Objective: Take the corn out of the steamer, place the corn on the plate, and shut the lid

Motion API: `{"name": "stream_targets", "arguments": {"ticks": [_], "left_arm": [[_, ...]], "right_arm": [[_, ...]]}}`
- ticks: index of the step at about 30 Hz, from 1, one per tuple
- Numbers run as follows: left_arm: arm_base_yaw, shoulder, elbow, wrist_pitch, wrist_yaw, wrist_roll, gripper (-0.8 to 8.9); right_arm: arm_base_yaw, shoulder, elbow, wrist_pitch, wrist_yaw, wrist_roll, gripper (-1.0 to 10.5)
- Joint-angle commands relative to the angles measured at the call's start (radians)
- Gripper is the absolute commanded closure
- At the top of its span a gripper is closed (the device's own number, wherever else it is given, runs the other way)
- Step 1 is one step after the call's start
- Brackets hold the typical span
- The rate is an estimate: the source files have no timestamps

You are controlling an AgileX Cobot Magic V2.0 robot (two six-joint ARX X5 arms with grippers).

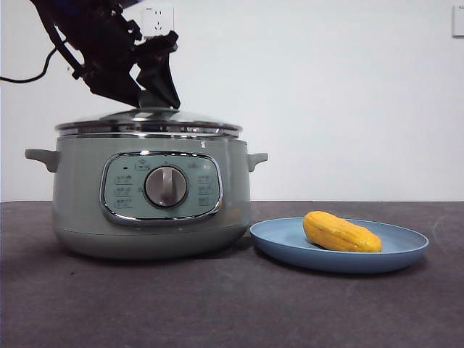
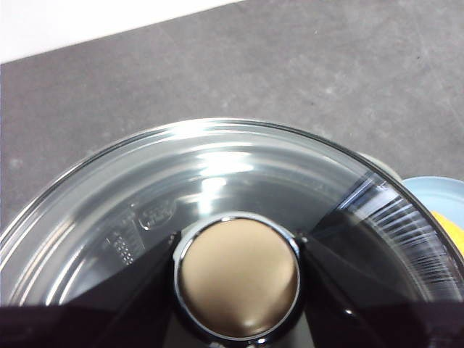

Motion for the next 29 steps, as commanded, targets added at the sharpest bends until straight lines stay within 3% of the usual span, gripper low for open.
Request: {"name": "stream_targets", "arguments": {"ticks": [1,29], "left_arm": [[-0.006,0.006,0.011,0.046,0.002,0.011,8.22],[-0.048,0.018,0.011,-0.07,-0.08,0.033,8.22]], "right_arm": [[0.001,0.0,-0.002,0.005,0.001,0.01,3.5],[0.001,0.004,-0.002,0.005,0.001,-0.002,3.5]]}}
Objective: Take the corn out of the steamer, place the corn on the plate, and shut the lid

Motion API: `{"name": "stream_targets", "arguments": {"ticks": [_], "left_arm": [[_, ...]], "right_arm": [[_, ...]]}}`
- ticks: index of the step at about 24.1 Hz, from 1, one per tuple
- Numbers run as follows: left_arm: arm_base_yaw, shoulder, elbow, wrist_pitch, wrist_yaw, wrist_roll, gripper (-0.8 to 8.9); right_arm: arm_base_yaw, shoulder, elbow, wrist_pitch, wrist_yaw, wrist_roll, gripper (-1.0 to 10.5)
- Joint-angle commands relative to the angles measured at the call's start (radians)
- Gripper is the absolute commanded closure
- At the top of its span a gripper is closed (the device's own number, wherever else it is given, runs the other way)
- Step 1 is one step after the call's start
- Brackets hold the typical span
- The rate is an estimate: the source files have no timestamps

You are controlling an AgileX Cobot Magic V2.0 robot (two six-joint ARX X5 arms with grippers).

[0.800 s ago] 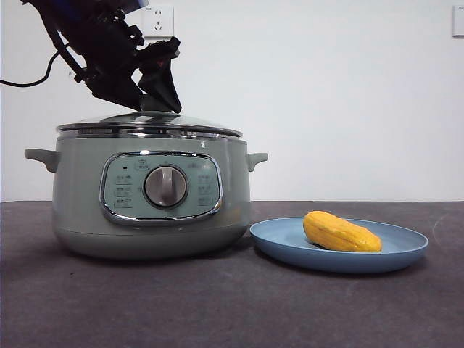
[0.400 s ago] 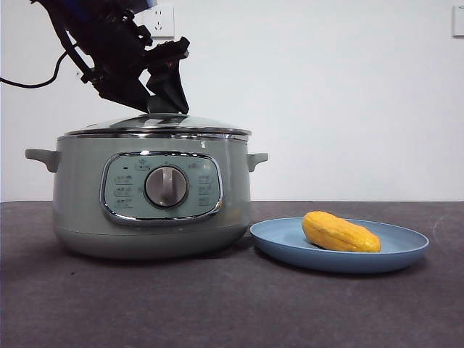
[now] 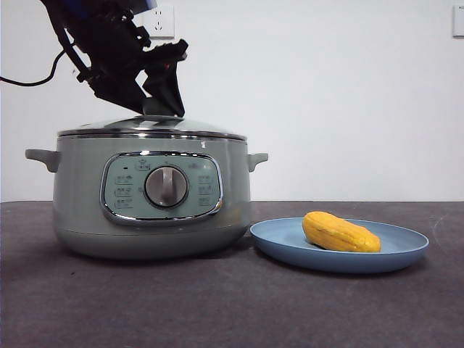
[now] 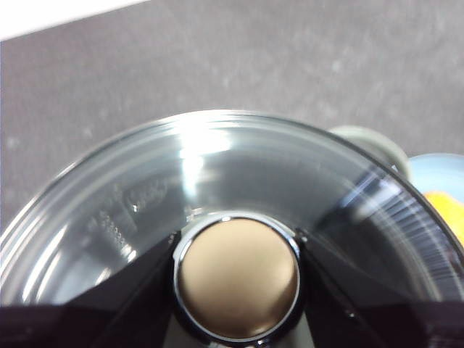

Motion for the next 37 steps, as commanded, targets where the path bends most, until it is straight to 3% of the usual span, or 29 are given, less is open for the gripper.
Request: {"name": "stream_targets", "arguments": {"ticks": [1,8,10,12,14,25,30,37], "left_arm": [[-0.003,0.003,-0.003,-0.016,-0.006,0.032,8.22],[-0.003,0.003,-0.003,-0.027,-0.003,0.03,7.99],[-0.003,0.003,-0.003,-0.027,-0.003,0.029,6.64],[-0.003,0.003,-0.003,-0.026,-0.003,0.029,3.86],[-0.003,0.003,-0.003,-0.026,-0.003,0.029,2.2],[-0.003,-0.069,0.071,-0.127,-0.004,0.029,2.16],[-0.005,-0.125,0.193,-0.349,0.031,0.029,2.17],[-0.005,-0.195,0.387,-0.753,0.185,0.019,2.21]], "right_arm": [[0.001,-0.001,-0.002,0.005,0.001,-0.002,3.5],[0.001,0.002,-0.002,0.005,0.001,-0.012,3.5],[0.001,0.006,-0.002,0.005,0.001,-0.012,3.5],[0.001,0.009,-0.002,0.004,0.0,-0.012,3.5],[0.001,0.012,-0.002,0.003,-0.002,-0.013,3.5],[0.001,0.012,-0.002,-0.043,-0.002,-0.036,3.5],[0.001,0.013,-0.002,-0.079,-0.013,-0.061,3.5],[0.001,0.013,-0.002,-0.145,-0.114,-0.11,3.5]]}}
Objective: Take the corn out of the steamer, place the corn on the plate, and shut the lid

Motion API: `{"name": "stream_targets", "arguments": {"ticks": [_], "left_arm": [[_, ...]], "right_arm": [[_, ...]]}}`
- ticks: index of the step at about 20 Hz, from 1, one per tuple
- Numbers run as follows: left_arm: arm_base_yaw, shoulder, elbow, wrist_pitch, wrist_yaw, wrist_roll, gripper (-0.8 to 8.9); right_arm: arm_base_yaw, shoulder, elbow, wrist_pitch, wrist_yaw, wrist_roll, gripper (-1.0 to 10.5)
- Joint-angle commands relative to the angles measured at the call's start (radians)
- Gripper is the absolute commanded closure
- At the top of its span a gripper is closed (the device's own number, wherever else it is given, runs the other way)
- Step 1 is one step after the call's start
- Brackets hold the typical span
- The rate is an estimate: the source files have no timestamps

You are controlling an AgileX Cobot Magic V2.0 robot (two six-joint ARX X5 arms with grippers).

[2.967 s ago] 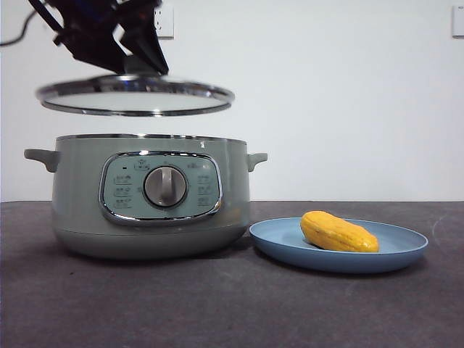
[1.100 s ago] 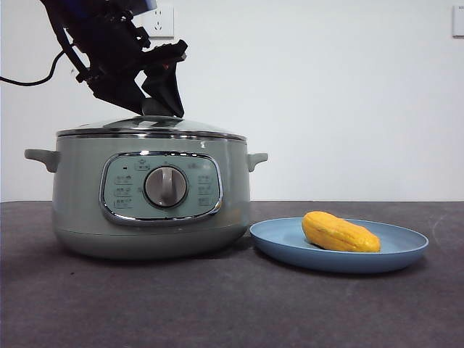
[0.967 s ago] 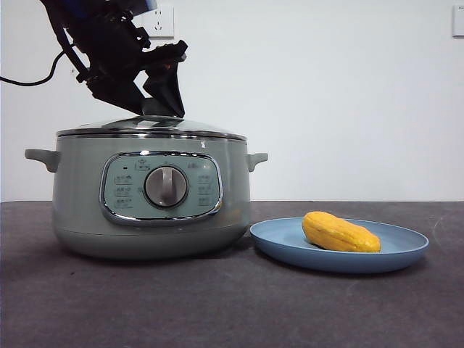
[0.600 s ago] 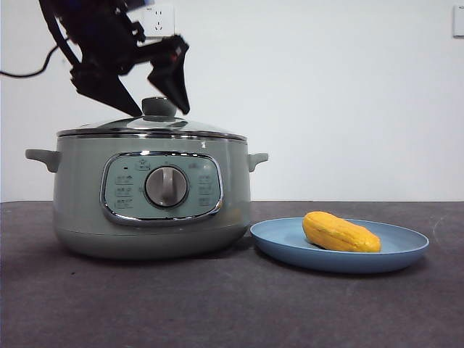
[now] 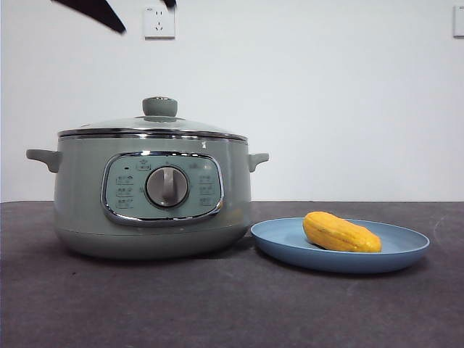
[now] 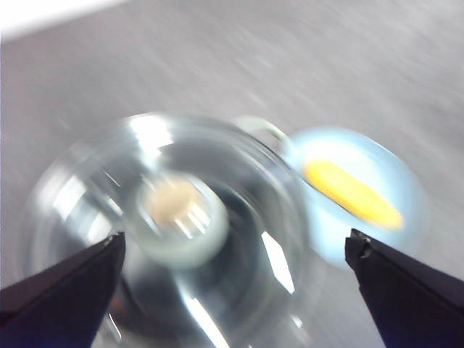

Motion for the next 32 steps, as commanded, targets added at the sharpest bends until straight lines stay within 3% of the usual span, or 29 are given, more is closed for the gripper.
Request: {"name": "stream_targets", "arguments": {"ticks": [1,3,8,9,11,13,32], "left_arm": [[-0.004,-0.023,0.057,-0.149,0.059,-0.005,2.21],[-0.004,-0.043,0.082,-0.219,0.096,-0.005,2.63],[-0.005,-0.095,0.09,-0.318,0.138,-0.004,6.22],[-0.005,-0.102,0.09,-0.33,0.139,-0.004,6.96],[-0.005,-0.113,0.09,-0.354,0.138,-0.002,8.3],[-0.005,-0.119,0.09,-0.37,0.138,0.006,8.22],[-0.003,-0.121,0.09,-0.367,0.137,0.01,8.16]], "right_arm": [[0.002,0.005,-0.002,-0.026,-0.044,-0.039,3.5],[0.001,0.011,-0.002,-0.058,-0.077,-0.048,3.5],[0.002,0.04,-0.002,-0.143,-0.145,-0.074,3.9],[0.002,0.046,-0.002,-0.157,-0.15,-0.074,4.6],[0.002,0.06,-0.002,-0.183,-0.148,-0.074,7.2],[0.002,0.074,-0.002,-0.193,-0.148,-0.082,9.7],[0.002,0.093,-0.002,-0.2,-0.143,-0.09,9.5]]}}
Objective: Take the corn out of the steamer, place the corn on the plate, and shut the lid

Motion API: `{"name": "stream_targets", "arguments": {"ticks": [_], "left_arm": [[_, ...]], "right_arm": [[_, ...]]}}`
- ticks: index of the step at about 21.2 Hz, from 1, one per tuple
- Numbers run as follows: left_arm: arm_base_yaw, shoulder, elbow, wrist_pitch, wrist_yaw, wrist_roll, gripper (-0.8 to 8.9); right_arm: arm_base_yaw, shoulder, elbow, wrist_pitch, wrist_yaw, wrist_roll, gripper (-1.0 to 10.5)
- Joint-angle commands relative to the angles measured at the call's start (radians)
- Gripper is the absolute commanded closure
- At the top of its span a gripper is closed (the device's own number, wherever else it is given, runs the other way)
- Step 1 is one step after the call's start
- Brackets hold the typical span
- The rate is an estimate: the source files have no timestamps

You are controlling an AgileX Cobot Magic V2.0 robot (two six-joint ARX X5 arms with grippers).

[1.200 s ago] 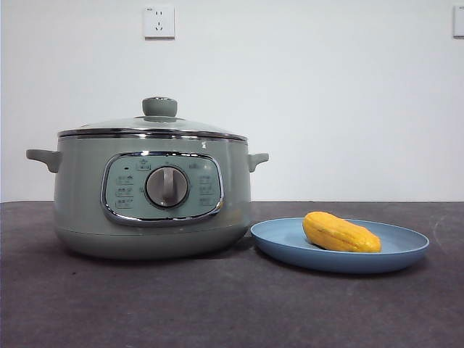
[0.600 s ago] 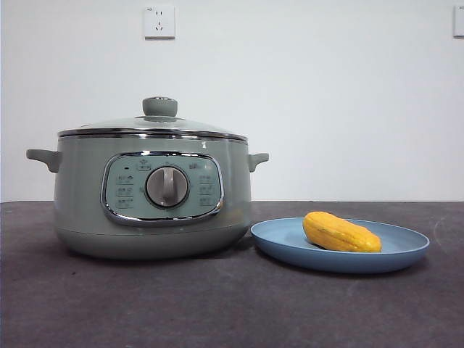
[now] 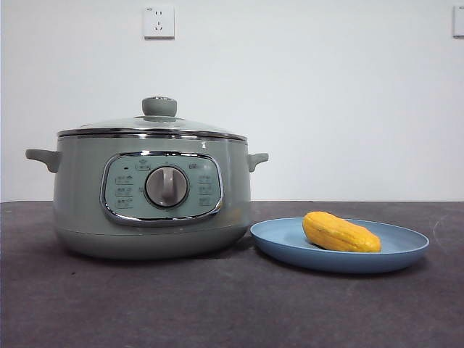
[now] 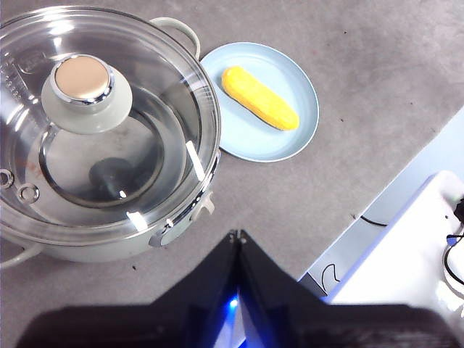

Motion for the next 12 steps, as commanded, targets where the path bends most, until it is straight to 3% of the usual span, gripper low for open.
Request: {"name": "stream_targets", "arguments": {"ticks": [1,6,9,12], "left_arm": [[-0.002,-0.002,0.001,0.019,0.003,0.009,8.16],[-0.002,-0.002,0.001,0.03,0.002,0.01,8.16],[-0.001,-0.002,0.001,0.048,-0.087,0.053,8.18],[0.007,-0.005,0.001,0.045,-0.112,0.053,8.17]], "right_arm": [[0.001,0.0,-0.002,0.002,0.001,-0.003,9.5],[0.001,0.0,-0.002,0.002,0.001,-0.002,9.5],[0.001,0.0,-0.002,0.002,0.0,-0.003,9.5],[0.001,0.0,-0.002,0.002,0.001,-0.003,9.5]]}}
